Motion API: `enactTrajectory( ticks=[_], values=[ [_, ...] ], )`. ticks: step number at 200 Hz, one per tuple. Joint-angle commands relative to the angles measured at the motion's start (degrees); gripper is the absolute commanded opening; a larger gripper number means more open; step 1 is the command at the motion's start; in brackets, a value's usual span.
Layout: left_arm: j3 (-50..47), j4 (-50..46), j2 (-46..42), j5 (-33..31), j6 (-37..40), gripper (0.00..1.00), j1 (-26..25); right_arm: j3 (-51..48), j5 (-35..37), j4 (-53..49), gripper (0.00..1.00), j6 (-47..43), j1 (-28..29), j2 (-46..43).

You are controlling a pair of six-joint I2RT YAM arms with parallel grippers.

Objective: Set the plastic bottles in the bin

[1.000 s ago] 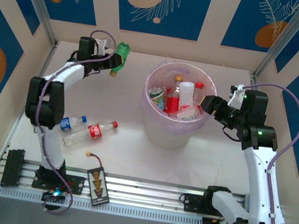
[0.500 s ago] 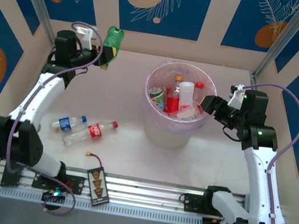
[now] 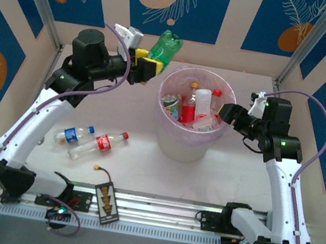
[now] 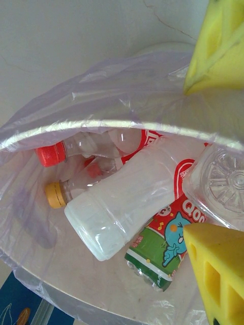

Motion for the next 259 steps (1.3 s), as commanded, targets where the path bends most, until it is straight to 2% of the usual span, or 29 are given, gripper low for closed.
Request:
enactTrajectory(
  ticks=[1,24,72,108,145,170,182,220,243,259],
  values=[
    [5.0,-5.2,2.3,-3.6,3.3,0.28,-4.4,2.0,-3.3,0.3,0.66,0.7,0.8,0.1],
    [7.4,-6.2,5.3,-7.1,4.7,0.28,-7.7,2.0,-3.1,-0.1,0.66,0.6,0.8,-0.2],
    [12.7,-6.5,14.4,-11.8,2.9,0.23,-12.0,2.1,-2.9,-0.6,0.66,0.4,0.8,-0.8],
    [13.4,-8.2,20.4,-16.3,2.0,0.20,-13.1,1.5,-3.1,1.2,0.66,1.5,0.8,-1.3],
    [10.5,-7.4,21.6,-18.3,-1.0,0.20,-13.5,2.1,-2.4,0.5,0.66,0.5,0.8,-0.4],
    [7.5,-5.9,21.3,-17.4,-2.8,0.26,-13.5,1.3,-2.4,1.0,0.66,0.4,0.7,-0.4],
    [6.4,-5.1,20.9,-16.6,-3.8,0.33,-13.7,1.0,-2.3,1.0,0.66,0.4,0.7,-0.3],
    [5.1,-4.6,18.9,-19.9,-1.8,0.71,-14.7,0.6,-1.8,1.2,0.66,0.2,0.4,-0.5],
    [4.7,-2.5,17.6,-20.7,-1.1,0.81,-14.7,0.3,-2.2,1.7,0.66,0.3,0.3,-0.4],
    [5.4,-1.3,17.3,-21.1,-0.7,0.82,-14.7,0.2,-2.4,1.9,0.66,0.5,0.3,-0.1]
  ],
)
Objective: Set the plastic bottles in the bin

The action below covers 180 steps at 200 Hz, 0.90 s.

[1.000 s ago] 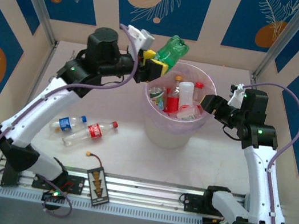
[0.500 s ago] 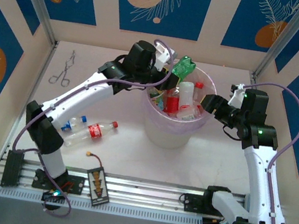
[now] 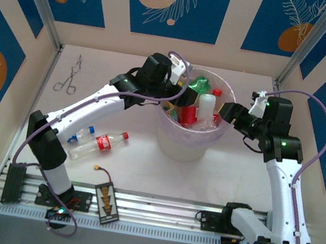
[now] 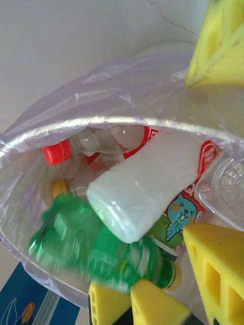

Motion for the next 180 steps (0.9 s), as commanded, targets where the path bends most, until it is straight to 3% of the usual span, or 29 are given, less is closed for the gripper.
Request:
enactTrajectory(
  ticks=[1,27,86,146,180],
  values=[
    [0.7,3.5,-3.2,-2.3,1.2,0.82,-0.3,-0.3,-2.3,1.3,0.66,-0.2,0.3,0.0],
    [2.8,5.3,-2.5,-2.1,1.5,0.82,-0.3,-0.7,-2.6,1.6,0.66,0.0,0.2,0.0],
    [10.5,0.0,6.1,1.8,1.8,0.63,-0.8,-0.6,-2.6,1.5,0.66,0.1,0.3,-0.4],
    [13.1,-5.0,12.1,3.9,1.8,0.41,-3.9,-1.3,-2.9,2.2,0.66,0.3,0.3,-0.3],
    [9.4,-3.8,12.9,4.6,-0.3,0.38,-4.8,-0.9,-3.1,1.9,0.66,0.1,0.4,0.0]
  ],
)
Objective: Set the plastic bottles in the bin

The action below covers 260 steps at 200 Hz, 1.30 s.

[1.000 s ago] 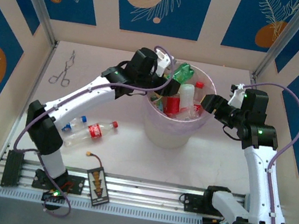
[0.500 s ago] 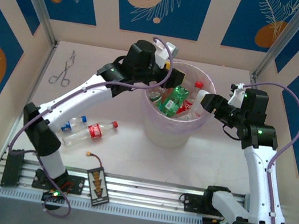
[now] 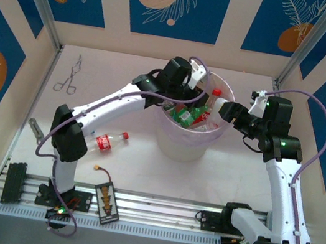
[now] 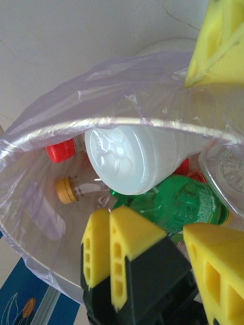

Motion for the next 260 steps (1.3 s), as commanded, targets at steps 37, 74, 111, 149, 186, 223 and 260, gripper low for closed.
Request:
enactTrajectory(
  ticks=[37,74,111,149,186,223,260],
  values=[
    [-4.0,-0.1,0.5,3.4,-2.9,0.33,-1.1,0.1,-2.3,0.0,0.66,-0.4,0.2,0.2],
    [-2.5,-0.1,-0.9,2.8,-1.7,0.45,-1.1,0.1,-2.6,0.5,0.66,-0.5,0.3,0.6],
    [0.9,-1.3,-3.7,1.8,0.7,0.60,-1.1,0.1,-3.1,1.3,0.66,-0.1,0.3,0.8],
    [3.2,-3.0,-5.3,-1.0,3.1,0.80,-1.1,0.8,-2.8,1.2,0.73,-0.3,0.2,1.0],
    [4.9,-4.9,-6.4,-2.9,4.8,0.95,-0.8,3.0,-2.8,-0.1,0.87,-1.8,0.2,1.6],
    [6.2,-9.1,-9.3,-5.5,6.7,1.00,0.3,4.3,-2.0,-0.2,0.99,-3.9,0.1,1.2],
    [5.7,-18.0,-15.5,-10.4,6.5,1.00,4.0,3.1,-1.2,3.4,0.99,-5.4,-0.1,0.3]
  ],
)
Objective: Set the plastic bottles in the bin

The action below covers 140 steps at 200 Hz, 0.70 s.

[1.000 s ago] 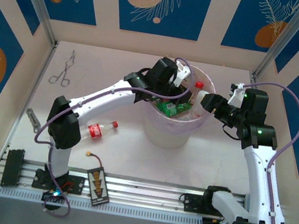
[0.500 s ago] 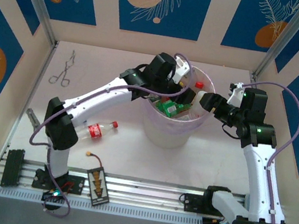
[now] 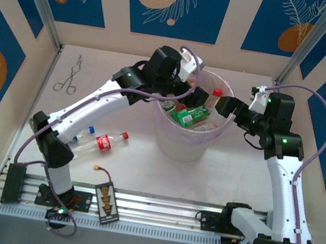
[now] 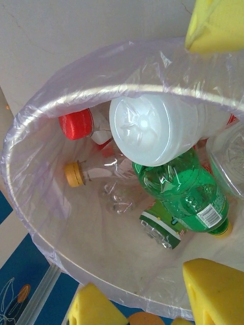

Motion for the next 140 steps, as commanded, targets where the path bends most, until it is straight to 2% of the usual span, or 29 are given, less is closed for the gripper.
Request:
enactTrajectory(
  ticks=[1,25,46,88,140],
  values=[
    [1.6,-7.7,-6.5,-5.0,0.7,1.00,3.0,0.1,0.2,3.2,0.99,-2.0,-0.1,-1.2],
    [-2.0,-14.1,-11.9,-8.6,-1.4,1.00,6.8,-1.9,0.4,7.5,0.99,-2.2,-0.1,-2.5],
    [-8.0,-18.5,-17.0,-9.4,-4.8,1.00,12.3,-2.6,1.2,9.9,0.99,-3.7,-0.1,-3.4],
    [-27.4,-20.4,-28.1,-9.6,-16.4,1.00,23.0,-1.9,2.2,11.3,0.99,-7.2,-0.3,-4.5],
    [-43.4,-24.4,-34.5,-16.2,-28.4,1.00,24.4,-1.5,1.4,10.5,0.99,-8.3,-0.9,-5.0]
  ],
)
